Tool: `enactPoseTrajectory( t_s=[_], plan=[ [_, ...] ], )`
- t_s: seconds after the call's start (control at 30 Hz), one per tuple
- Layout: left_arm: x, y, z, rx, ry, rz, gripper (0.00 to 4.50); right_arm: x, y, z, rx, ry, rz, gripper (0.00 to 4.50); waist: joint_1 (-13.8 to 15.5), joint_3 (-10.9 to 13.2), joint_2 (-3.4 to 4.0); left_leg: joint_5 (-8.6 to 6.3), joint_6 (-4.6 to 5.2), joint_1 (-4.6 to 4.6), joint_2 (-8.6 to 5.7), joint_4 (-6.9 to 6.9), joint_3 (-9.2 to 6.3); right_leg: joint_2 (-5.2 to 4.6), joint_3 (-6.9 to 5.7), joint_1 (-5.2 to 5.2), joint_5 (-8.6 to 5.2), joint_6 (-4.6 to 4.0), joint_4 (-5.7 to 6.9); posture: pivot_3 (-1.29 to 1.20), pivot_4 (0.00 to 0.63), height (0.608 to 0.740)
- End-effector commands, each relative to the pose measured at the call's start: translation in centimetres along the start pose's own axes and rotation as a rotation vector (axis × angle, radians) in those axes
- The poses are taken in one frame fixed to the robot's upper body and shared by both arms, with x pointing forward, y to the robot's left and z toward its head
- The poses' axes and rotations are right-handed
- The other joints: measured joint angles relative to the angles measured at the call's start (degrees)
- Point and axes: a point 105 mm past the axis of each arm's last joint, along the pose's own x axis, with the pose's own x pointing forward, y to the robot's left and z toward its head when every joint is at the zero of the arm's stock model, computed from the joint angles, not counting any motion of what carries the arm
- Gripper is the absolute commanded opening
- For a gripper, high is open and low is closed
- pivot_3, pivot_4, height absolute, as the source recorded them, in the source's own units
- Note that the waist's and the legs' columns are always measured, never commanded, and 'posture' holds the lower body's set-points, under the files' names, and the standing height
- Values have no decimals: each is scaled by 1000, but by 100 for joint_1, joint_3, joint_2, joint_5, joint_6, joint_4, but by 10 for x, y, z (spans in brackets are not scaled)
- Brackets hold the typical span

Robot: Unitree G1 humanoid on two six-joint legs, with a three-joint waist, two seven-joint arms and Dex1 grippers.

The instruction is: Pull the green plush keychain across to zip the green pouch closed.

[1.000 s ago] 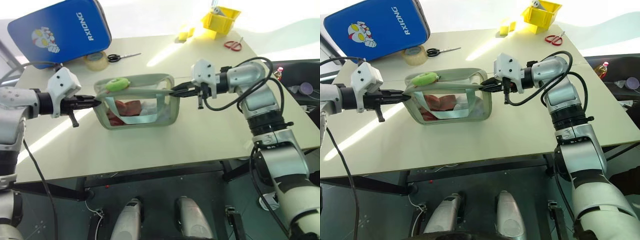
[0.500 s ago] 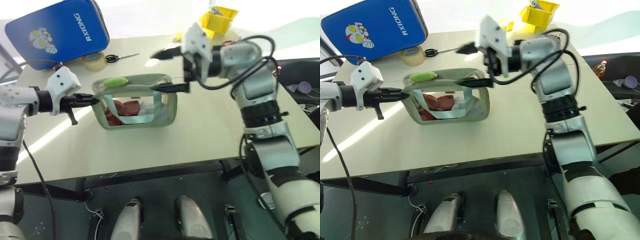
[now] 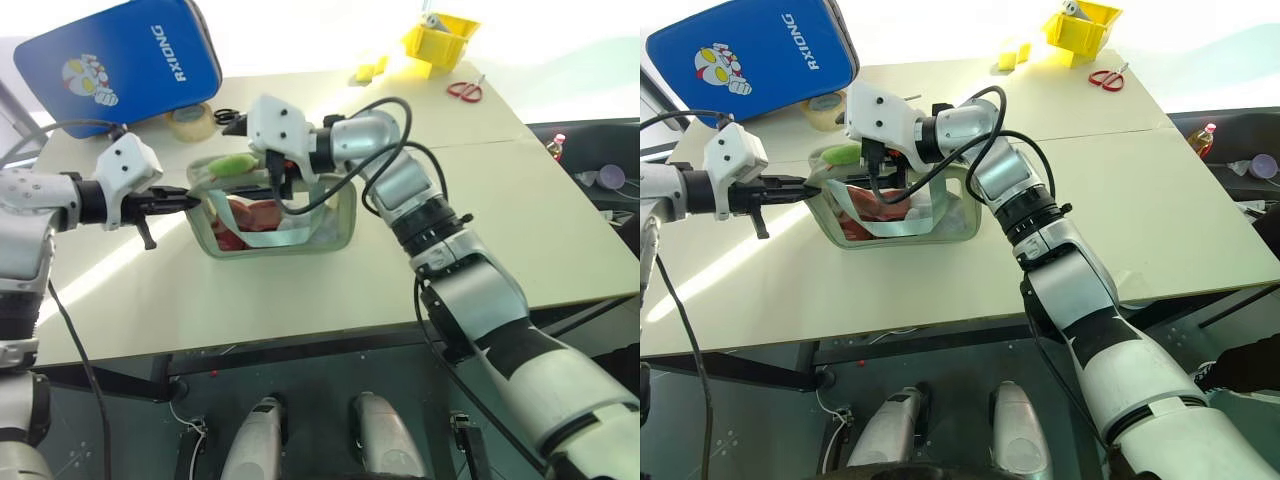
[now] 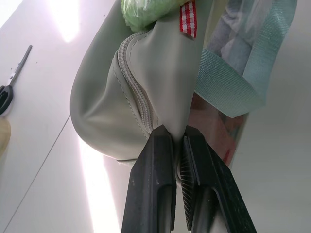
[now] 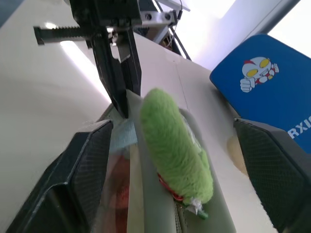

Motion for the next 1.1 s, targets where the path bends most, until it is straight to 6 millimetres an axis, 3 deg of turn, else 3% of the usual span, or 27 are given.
enactPoseTrajectory(
  t_s=[0.03, 0.17, 0.2, 0.33, 0.5, 0.6, 0.77, 0.9, 1.0, 1.1],
  plan=[
    [-10, 4, 2, 19, 9, 35, 0, 0, -10, 15, -73, -19, -17, 2351, -2, 0, 0, 0, 0, 0, 0, 0, 0, 0, 0, 0, 0, 0, 1, 0, 150, 740],
    [-11, 4, 3, 19, 9, 39, 0, -4, -13, 14, -66, -20, -28, 192, -8, 0, 0, 0, 0, 0, 0, -1, 0, 1, 1, -4, 0, 0, 5, 0, 150, 740],
    [-11, 4, 3, 18, 9, 41, 0, -6, -15, 14, -59, -27, -38, 38, -7, 0, 0, 0, 0, 0, 0, -1, 0, 1, 2, -5, 0, 0, 7, 0, 150, 740],
    [-11, 4, 2, 13, 12, 41, 0, -28, -28, 13, -32, -33, -95, 38, -2, 0, 0, 0, 0, 0, 0, -2, 0, 1, 1, -6, 0, 0, 8, 0, 150, 740],
    [-12, 2, 1, 6, 16, 40, 0, -88, -47, -8, -52, 85, -166, 38, 20, 0, 0, 0, 0, -4, -1, 1, 0, -1, 1, -6, 0, 0, 7, 0, 150, 740],
    [-12, 1, 0, 3, 19, 42, 0, -112, -50, -17, -51, 148, -189, 38, -8, 0, 0, 0, 0, -3, -1, -1, 0, 0, 1, -6, -1, -1, 7, 0, 150, 740],
    [-11, 0, -1, -2, 21, 36, 0, -161, -36, -51, 19, 298, -220, 38, 7, 0, 1, 0, 1, -3, 0, -2, 3, -1, 4, -9, -1, -1, 8, 0, 150, 740],
    [-9, 0, -1, -4, 22, 28, 0, -183, -21, -79, 102, 389, -273, 38, 1, 0, 1, 0, 1, -3, 0, -1, 3, -1, 4, -8, -1, -1, 8, 0, 150, 740],
    [-8, -1, -1, -2, 22, 18, 0, -187, -3, -101, 180, 427, -294, 38, 8, 0, 1, 0, 1, -2, 1, -1, 4, 0, 5, -8, -1, -1, 8, 0, 150, 740],
    [-7, 1, 0, 0, 23, 13, 0, -175, 19, -118, 274, 415, -298, 38, 11, 0, 0, 0, 1, -3, 0, 0, 4, -1, 5, -6, -1, -1, 8, 0, 150, 740]
  ],
)
